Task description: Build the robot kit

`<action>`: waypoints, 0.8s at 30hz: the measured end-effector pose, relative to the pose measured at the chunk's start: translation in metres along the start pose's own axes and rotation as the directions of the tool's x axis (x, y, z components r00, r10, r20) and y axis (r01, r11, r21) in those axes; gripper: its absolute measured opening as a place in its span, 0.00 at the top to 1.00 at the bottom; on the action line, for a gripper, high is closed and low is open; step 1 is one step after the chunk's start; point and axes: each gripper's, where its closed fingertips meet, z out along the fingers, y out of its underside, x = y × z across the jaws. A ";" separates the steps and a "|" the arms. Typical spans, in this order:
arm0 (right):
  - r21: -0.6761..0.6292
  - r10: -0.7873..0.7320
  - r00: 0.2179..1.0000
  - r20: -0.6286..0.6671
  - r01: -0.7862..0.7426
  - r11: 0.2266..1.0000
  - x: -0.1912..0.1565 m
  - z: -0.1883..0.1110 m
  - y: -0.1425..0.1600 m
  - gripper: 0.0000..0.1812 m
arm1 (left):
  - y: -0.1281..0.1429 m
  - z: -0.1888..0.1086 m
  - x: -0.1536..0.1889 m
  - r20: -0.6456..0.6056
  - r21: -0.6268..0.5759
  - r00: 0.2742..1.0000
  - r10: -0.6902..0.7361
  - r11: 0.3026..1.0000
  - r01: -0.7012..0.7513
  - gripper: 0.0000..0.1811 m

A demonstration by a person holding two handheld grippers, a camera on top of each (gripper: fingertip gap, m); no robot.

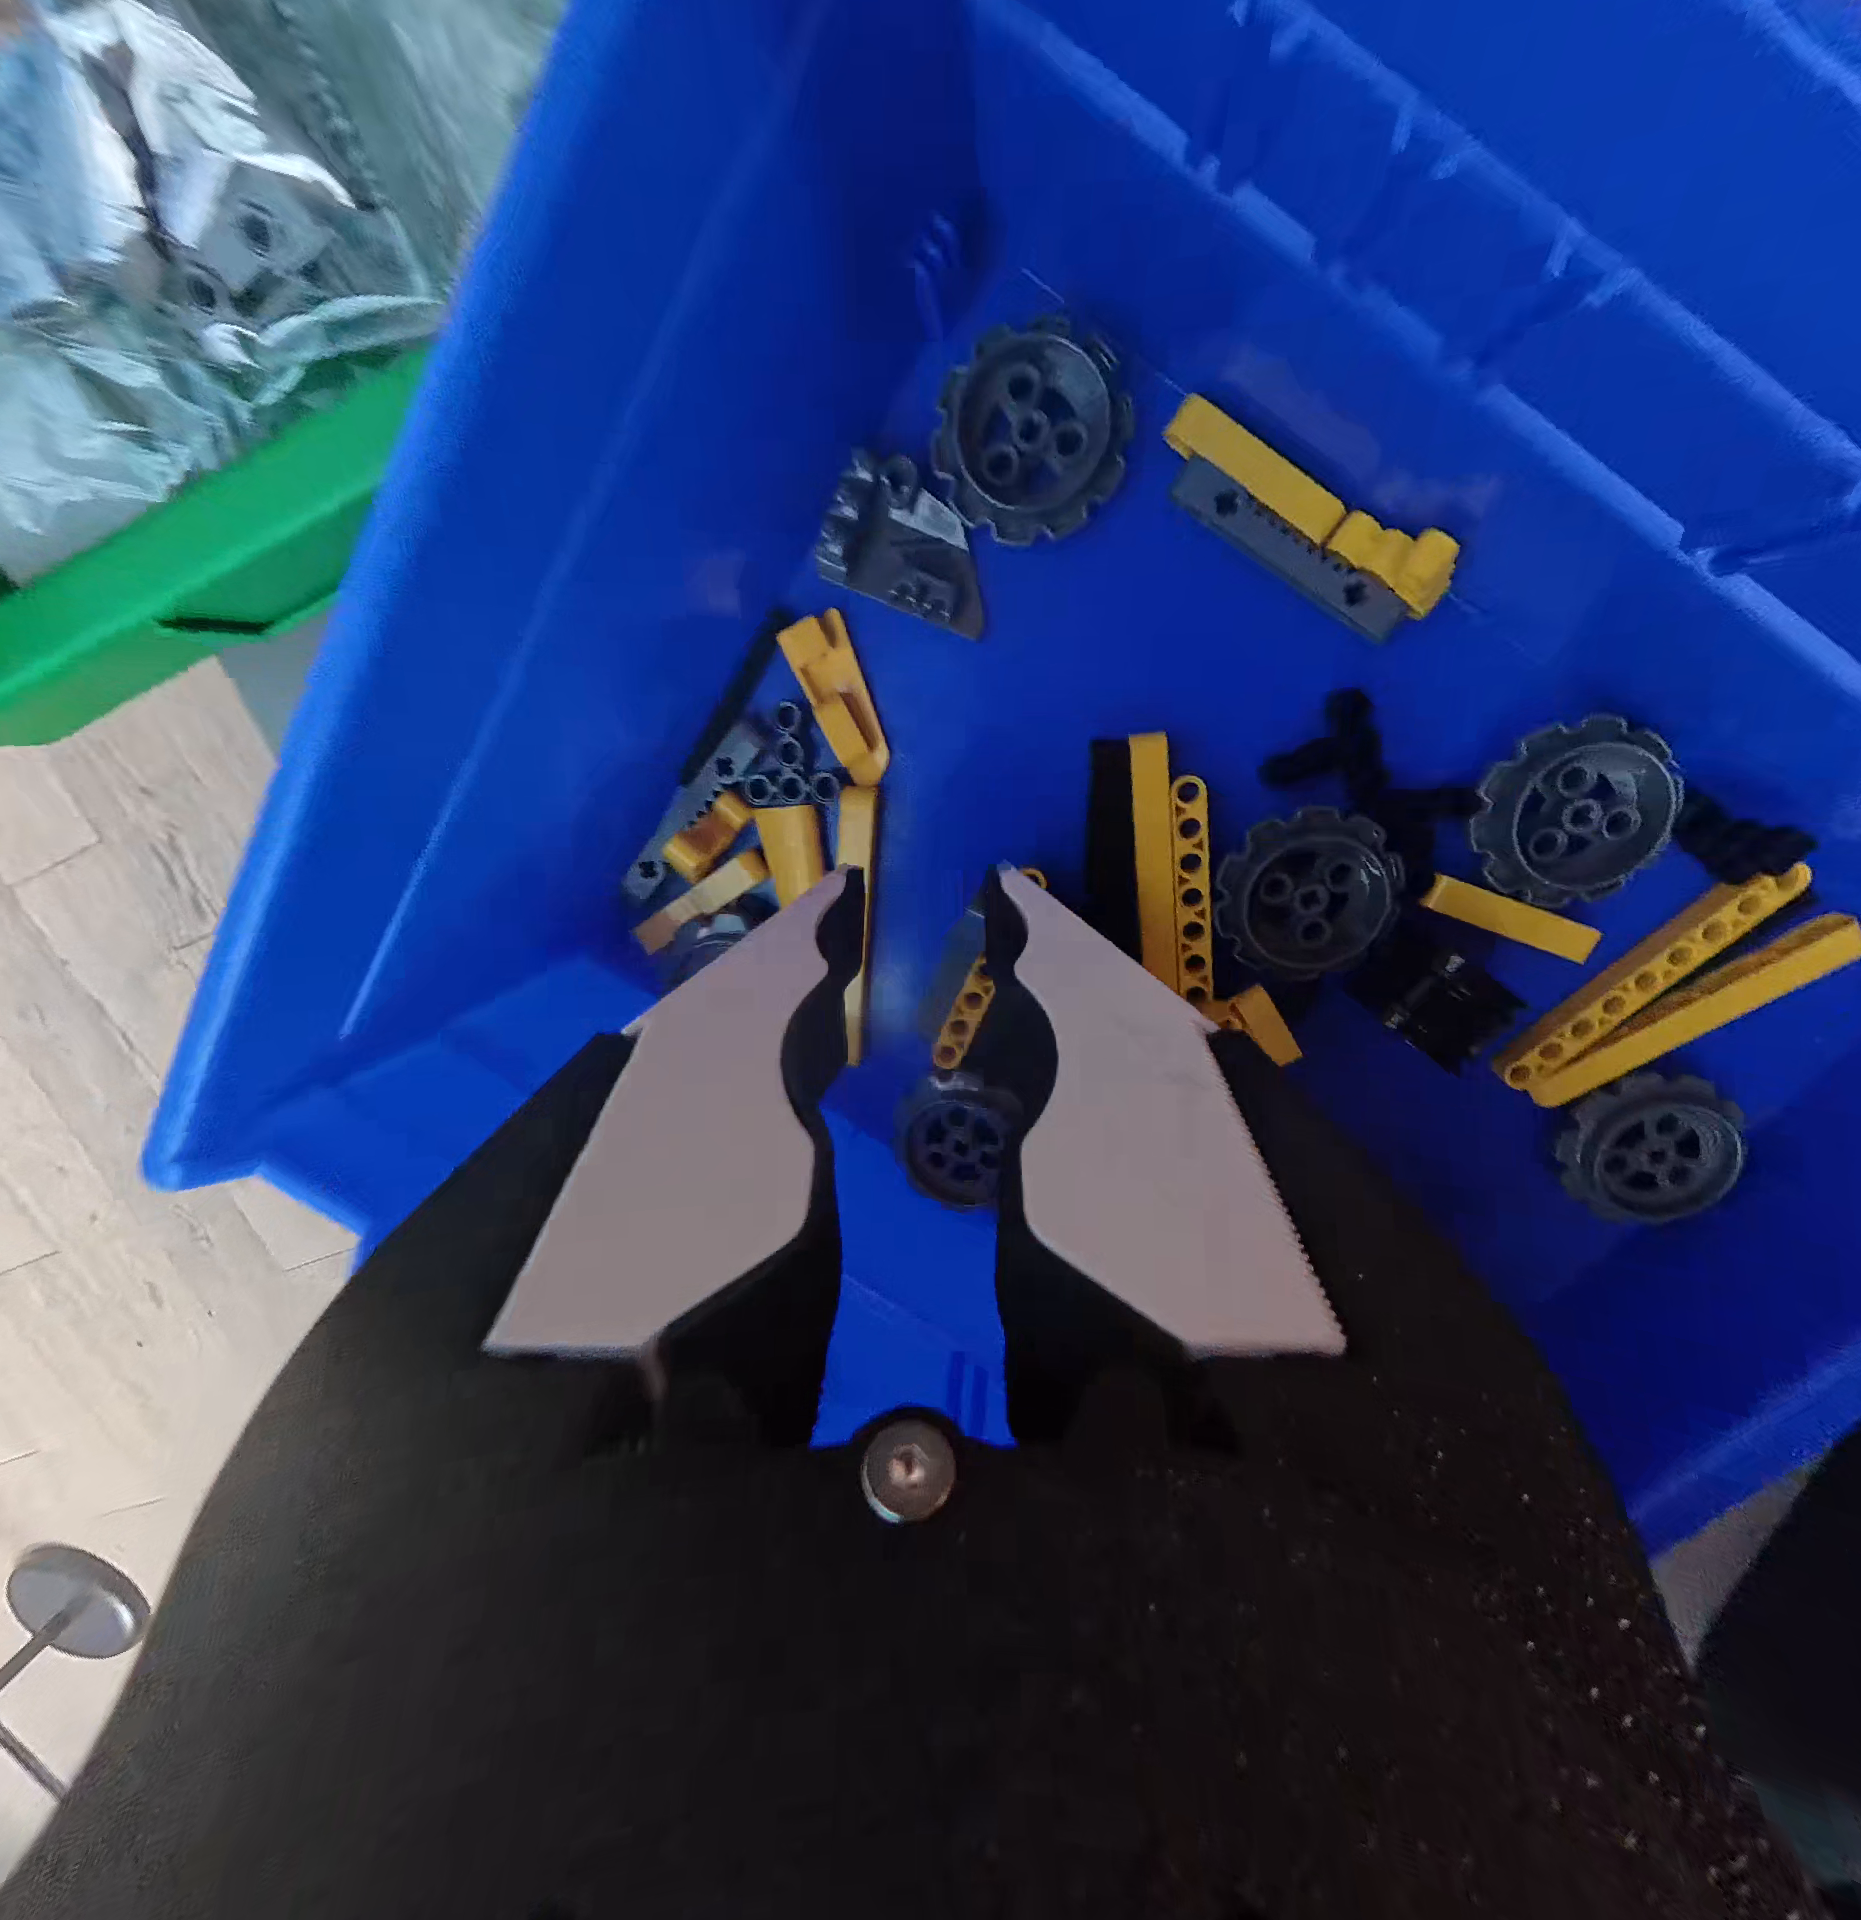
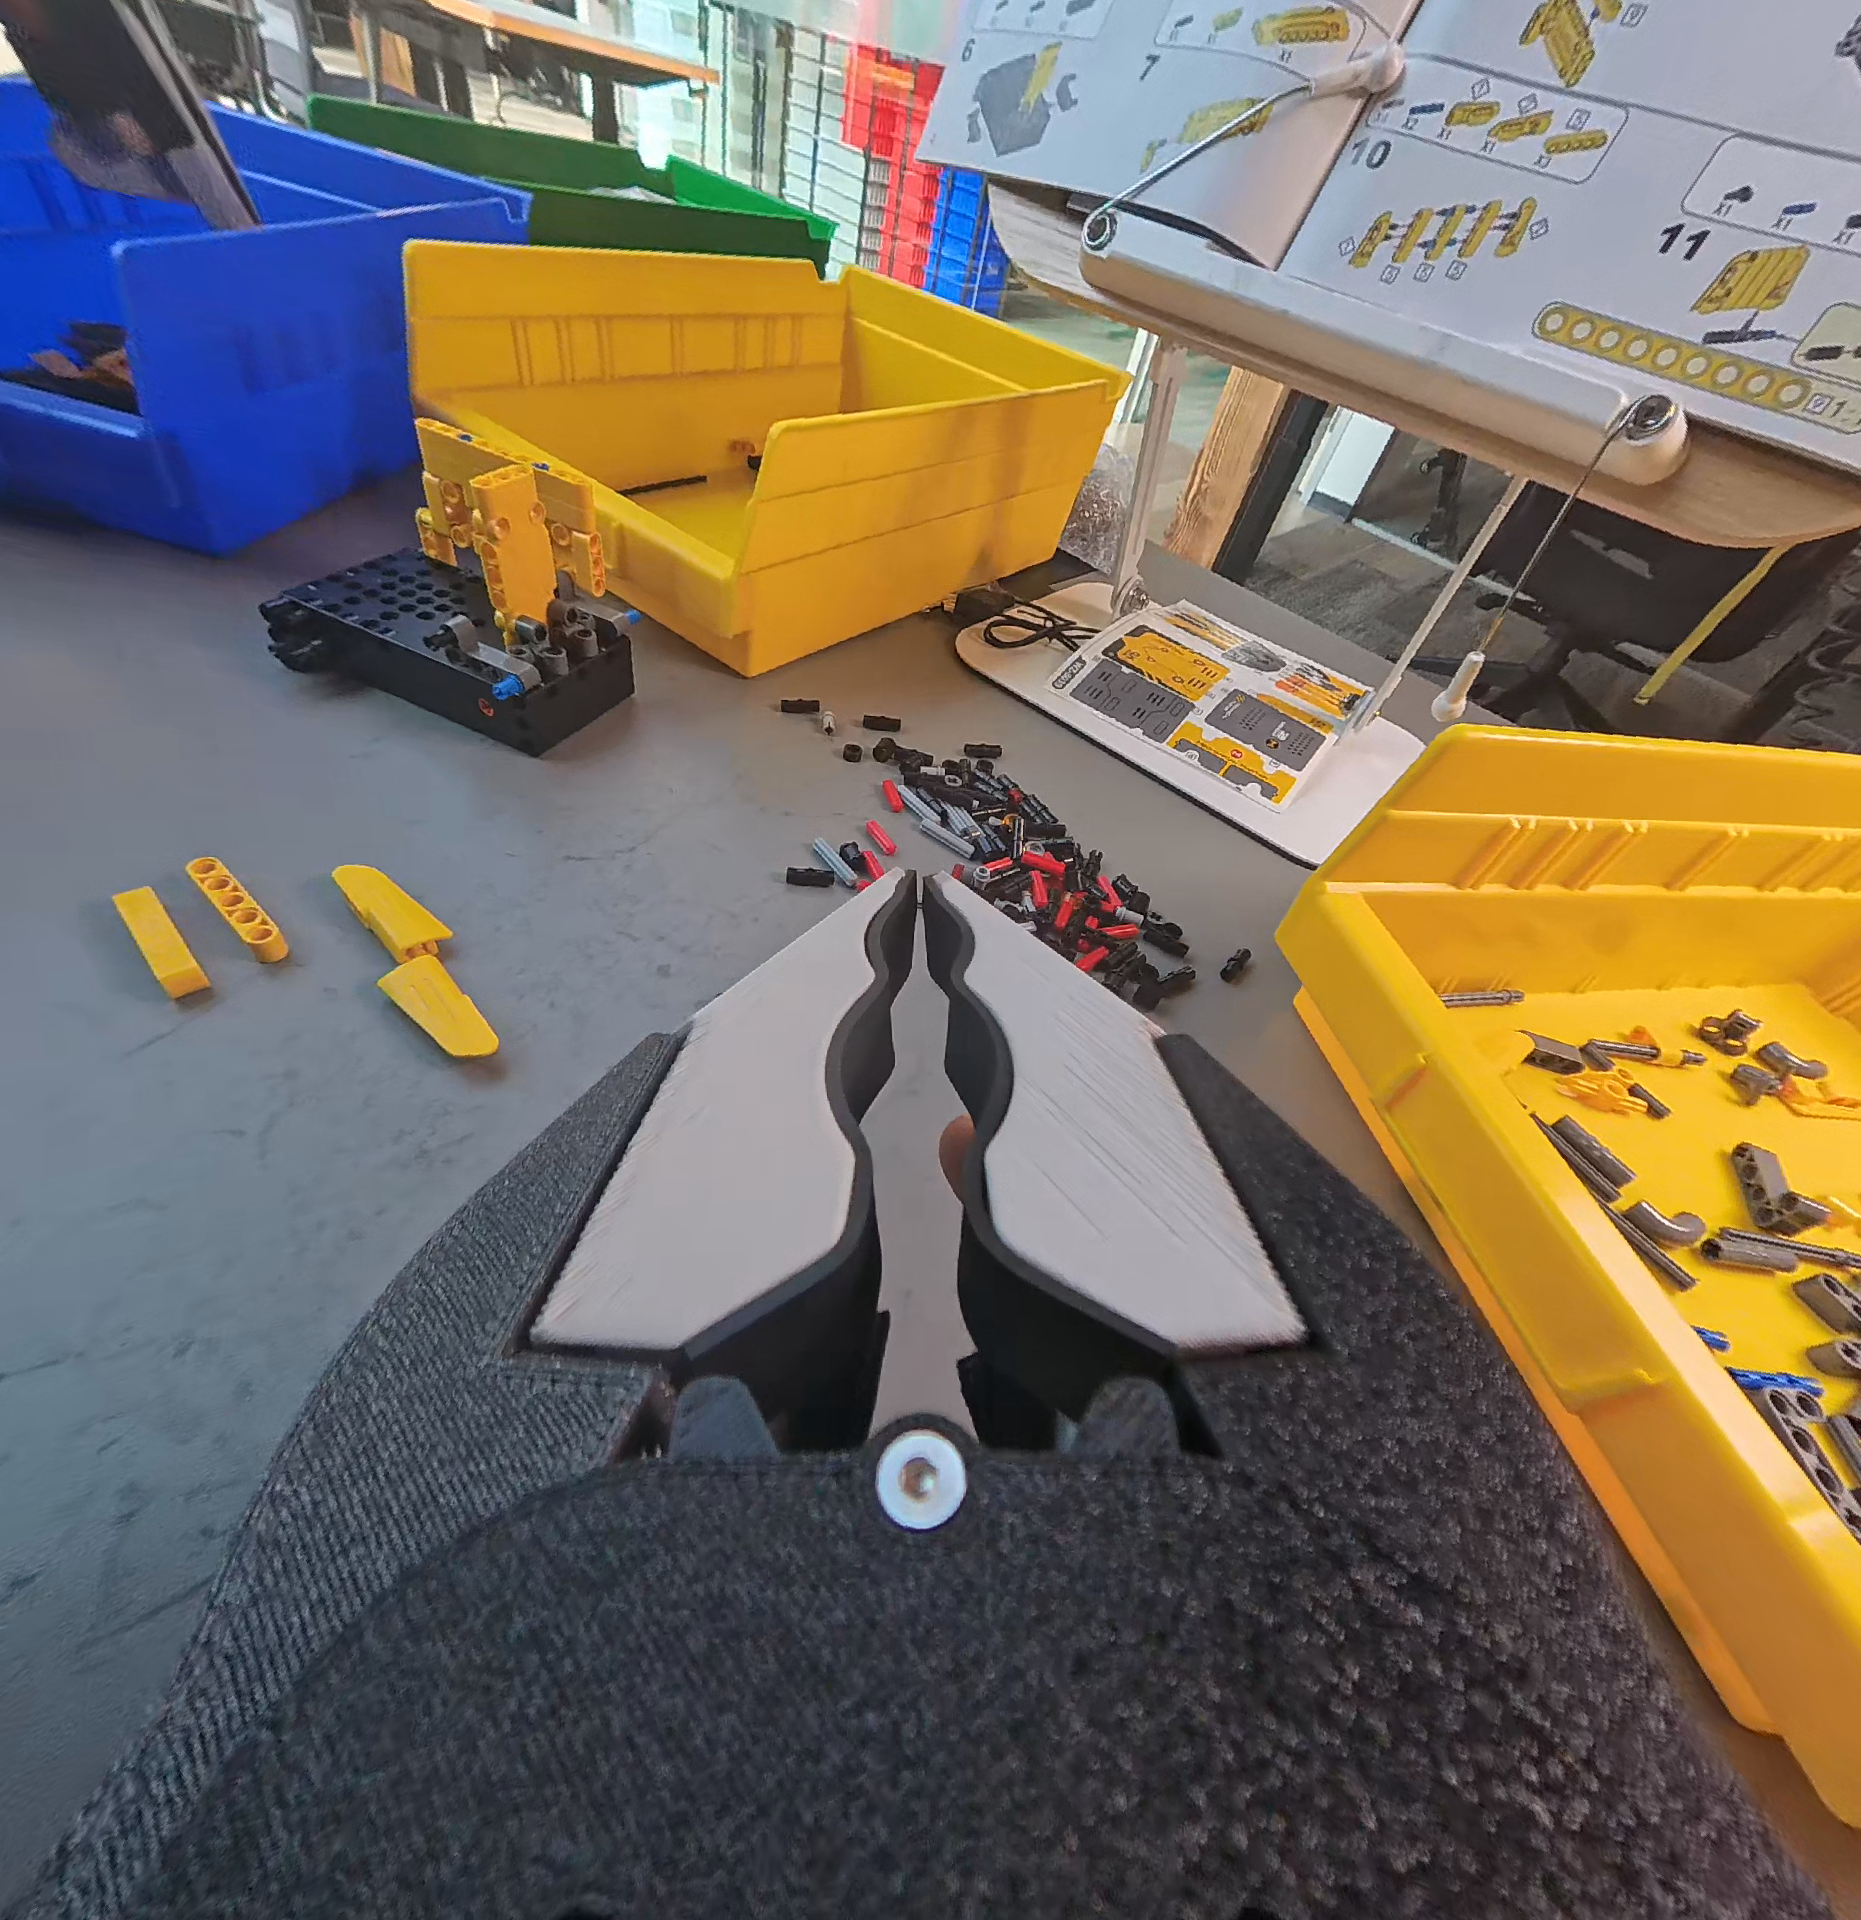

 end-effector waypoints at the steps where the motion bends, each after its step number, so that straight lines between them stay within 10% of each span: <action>1: 0.000 0.003 1.000 0.000 -0.003 1.000 0.000 0.000 0.000 1.00 | 0.004 0.003 0.009 -0.051 -0.030 0.998 0.020 0.999 -0.022 0.87; 14: -0.016 0.011 1.000 0.009 -0.010 1.000 0.000 0.003 0.004 0.99 | 0.014 0.013 0.069 -0.251 -0.068 0.935 0.251 0.959 -0.276 0.80; 24: -0.025 0.011 1.000 0.009 -0.011 1.000 0.000 0.005 0.006 0.99 | 0.025 0.009 0.127 -0.271 -0.018 0.733 0.624 0.758 -0.652 0.85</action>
